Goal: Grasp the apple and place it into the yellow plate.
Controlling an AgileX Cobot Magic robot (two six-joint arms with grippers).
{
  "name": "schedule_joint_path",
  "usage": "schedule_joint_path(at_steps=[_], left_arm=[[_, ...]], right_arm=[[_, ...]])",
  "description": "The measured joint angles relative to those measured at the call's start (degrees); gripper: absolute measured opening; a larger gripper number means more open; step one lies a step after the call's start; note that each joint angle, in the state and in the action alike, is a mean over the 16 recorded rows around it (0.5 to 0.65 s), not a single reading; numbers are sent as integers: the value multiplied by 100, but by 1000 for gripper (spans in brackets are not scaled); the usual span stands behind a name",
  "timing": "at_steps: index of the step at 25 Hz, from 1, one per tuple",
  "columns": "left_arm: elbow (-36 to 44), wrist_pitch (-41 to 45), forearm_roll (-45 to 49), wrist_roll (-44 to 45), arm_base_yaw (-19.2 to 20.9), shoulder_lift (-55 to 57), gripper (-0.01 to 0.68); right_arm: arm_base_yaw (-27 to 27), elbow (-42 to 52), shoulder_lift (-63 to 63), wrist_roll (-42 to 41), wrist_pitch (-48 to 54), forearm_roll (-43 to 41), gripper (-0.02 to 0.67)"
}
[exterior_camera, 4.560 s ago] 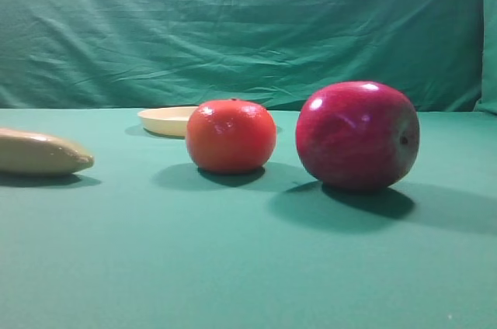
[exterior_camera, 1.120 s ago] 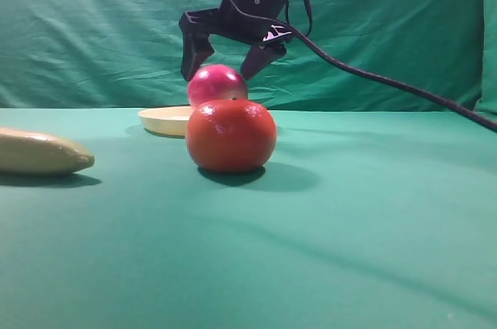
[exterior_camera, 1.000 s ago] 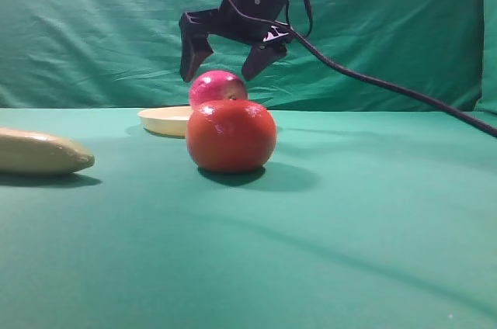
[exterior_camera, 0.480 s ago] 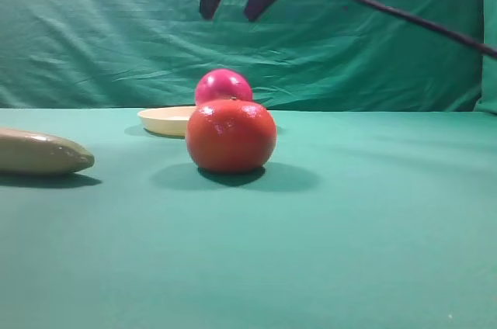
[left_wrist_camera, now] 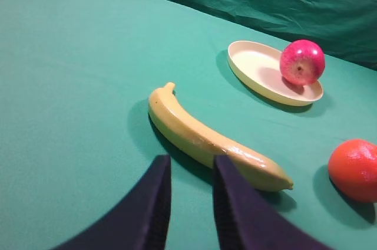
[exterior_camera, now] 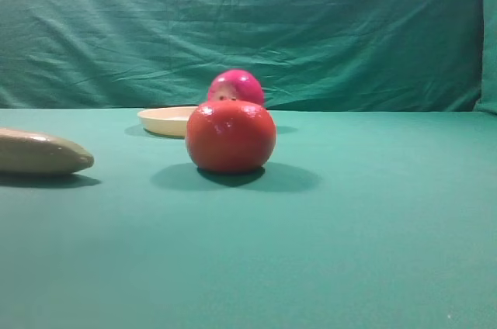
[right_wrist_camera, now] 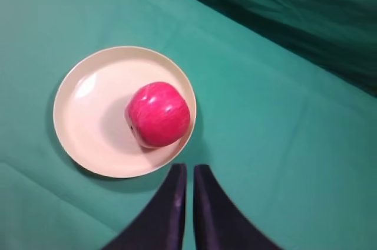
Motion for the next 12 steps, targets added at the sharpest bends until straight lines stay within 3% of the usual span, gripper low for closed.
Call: schedule_joint_path(at_steps=[12], left_arm=[[0,0,0,0,0,0,157]], right_arm=[[0,3126,-2310,56,-1167,184,0]])
